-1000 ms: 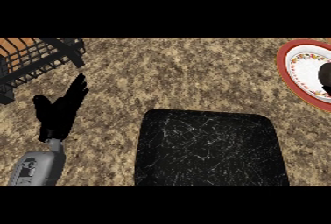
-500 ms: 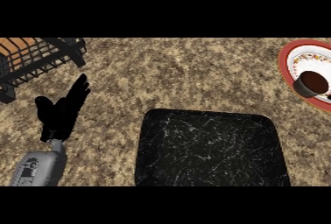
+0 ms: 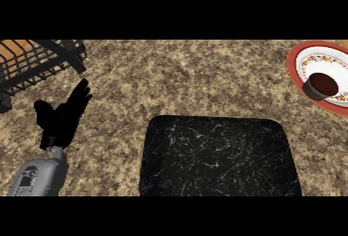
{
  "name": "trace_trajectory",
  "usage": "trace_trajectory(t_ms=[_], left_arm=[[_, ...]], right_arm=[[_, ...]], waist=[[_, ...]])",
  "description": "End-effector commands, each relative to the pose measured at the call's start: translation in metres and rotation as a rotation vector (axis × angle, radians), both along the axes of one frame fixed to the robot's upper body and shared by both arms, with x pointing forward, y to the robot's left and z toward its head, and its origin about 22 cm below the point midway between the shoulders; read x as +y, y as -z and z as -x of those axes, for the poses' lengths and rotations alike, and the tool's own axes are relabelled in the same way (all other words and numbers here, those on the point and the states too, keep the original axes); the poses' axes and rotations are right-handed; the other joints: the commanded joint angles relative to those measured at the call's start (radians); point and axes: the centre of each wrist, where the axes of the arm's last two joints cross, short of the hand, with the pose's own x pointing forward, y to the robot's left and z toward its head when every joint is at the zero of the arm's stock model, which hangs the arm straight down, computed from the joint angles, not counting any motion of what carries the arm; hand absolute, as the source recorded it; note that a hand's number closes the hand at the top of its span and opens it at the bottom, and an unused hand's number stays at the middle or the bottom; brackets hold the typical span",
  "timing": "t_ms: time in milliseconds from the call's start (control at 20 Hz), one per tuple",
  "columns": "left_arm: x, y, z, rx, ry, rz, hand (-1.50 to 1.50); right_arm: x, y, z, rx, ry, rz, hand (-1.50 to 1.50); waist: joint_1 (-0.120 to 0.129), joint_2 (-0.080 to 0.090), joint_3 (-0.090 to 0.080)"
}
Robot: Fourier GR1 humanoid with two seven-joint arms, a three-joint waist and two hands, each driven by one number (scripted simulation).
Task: Pick the cupcake from the tray and place it in the plate
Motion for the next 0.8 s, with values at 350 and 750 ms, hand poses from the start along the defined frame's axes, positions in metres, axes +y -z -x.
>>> trace_trajectory(t_ms=[350, 750], left_arm=[[0.006, 0.002, 0.003, -0.014, 0.010, -0.003, 0.00], [0.000, 0.003, 0.002, -0.027, -0.005, 0.007, 0.00]], right_arm=[[-0.027, -0.003, 0.024, 0.196, -0.196, -0.292, -1.50], [-0.042, -0.007, 0.040, 0.132, -0.144, -0.274, -1.50]], waist=[[0.008, 0.007, 0.003], [0.014, 0.013, 0.005]])
